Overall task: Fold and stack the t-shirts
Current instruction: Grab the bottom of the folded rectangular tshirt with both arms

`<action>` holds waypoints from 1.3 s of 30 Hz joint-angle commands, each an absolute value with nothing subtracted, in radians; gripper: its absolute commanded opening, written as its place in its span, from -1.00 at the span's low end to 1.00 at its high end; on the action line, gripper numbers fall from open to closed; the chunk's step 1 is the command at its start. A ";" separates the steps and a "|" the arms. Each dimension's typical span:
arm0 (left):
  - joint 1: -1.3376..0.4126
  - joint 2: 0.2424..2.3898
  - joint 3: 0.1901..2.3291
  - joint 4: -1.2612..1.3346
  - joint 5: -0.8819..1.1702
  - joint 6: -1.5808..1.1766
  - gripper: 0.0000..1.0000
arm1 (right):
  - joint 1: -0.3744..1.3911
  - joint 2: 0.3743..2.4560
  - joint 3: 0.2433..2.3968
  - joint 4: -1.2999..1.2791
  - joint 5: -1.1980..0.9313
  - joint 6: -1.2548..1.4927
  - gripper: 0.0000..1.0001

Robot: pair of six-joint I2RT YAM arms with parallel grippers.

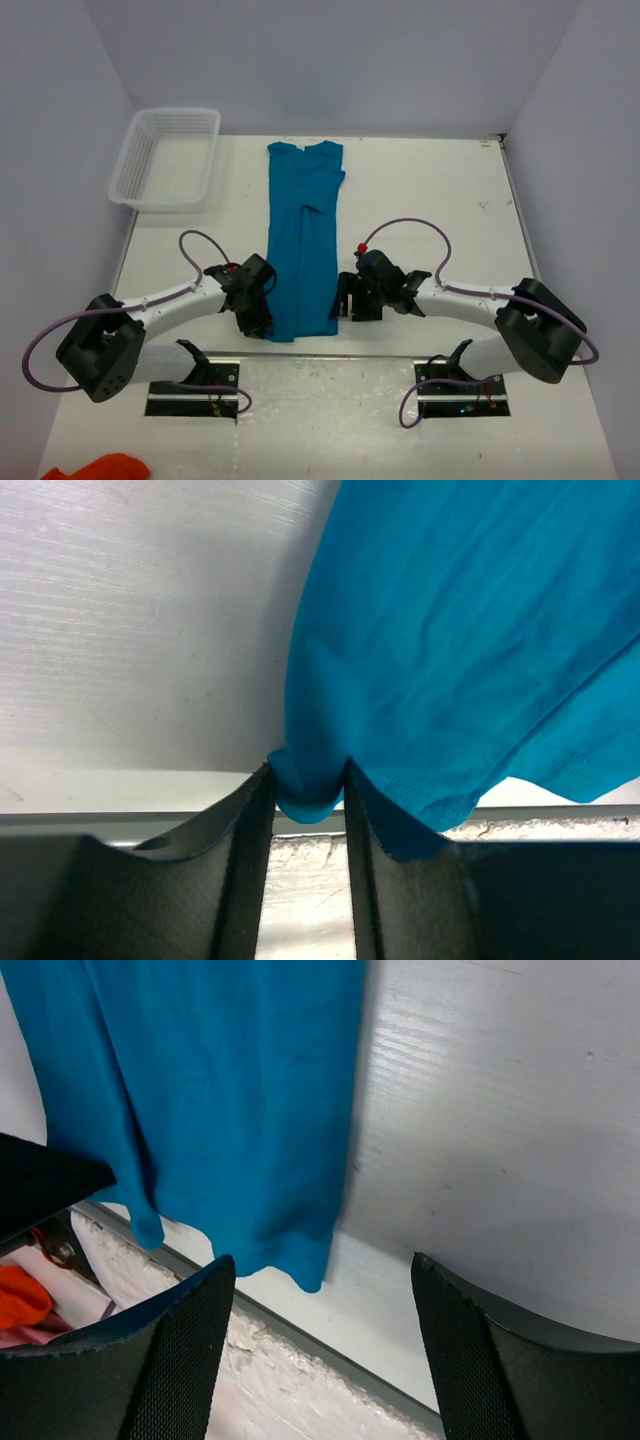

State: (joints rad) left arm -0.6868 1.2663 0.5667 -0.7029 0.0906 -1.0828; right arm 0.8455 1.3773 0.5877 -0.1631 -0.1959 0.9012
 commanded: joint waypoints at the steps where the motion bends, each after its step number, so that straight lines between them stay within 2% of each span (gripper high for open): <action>1: -0.684 1.281 0.519 -0.715 -0.038 -1.095 -0.43 | 0.848 1.404 0.586 -0.089 -0.235 0.913 0.43; 4: -0.683 1.276 0.514 -0.706 -0.031 -1.094 -0.69 | 0.848 1.422 0.575 -0.048 -0.252 0.939 0.35; 9: -0.683 1.278 0.514 -0.695 -0.029 -1.086 -0.78 | 0.867 1.427 0.557 -0.046 -0.227 0.979 0.32; 11: -0.683 1.281 0.511 -0.683 -0.017 -1.081 -0.89 | 0.891 1.417 0.551 -0.060 -0.204 0.999 0.32; 18: -0.684 1.296 0.514 -0.657 -0.008 -1.068 -0.97 | 0.959 1.388 0.496 -0.034 -0.184 1.089 0.31; 31: -0.683 1.284 0.502 -0.643 0.018 -1.055 -1.00 | 0.969 1.525 0.508 0.015 -0.143 1.118 0.21; 32: -0.683 1.282 0.503 -0.643 0.020 -1.055 -1.00 | 0.969 1.526 0.505 0.017 -0.144 1.123 0.17; 36: -0.684 1.282 0.508 -0.644 0.018 -1.046 -1.00 | 0.973 1.493 0.485 0.003 -0.137 1.146 -0.34; 37: -0.683 1.284 0.508 -0.644 0.020 -1.046 -1.00 | 0.974 1.482 0.480 0.003 -0.129 1.152 -0.57; 39: -0.683 1.287 0.508 -0.640 0.021 -1.045 -1.00 | 0.977 1.467 0.472 -0.026 -0.117 1.154 -0.72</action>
State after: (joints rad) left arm -0.6865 1.2579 0.5484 -0.6651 0.1051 -1.0771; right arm 0.9665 1.4796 0.5087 0.0895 -0.1955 1.1519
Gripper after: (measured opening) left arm 0.036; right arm 0.164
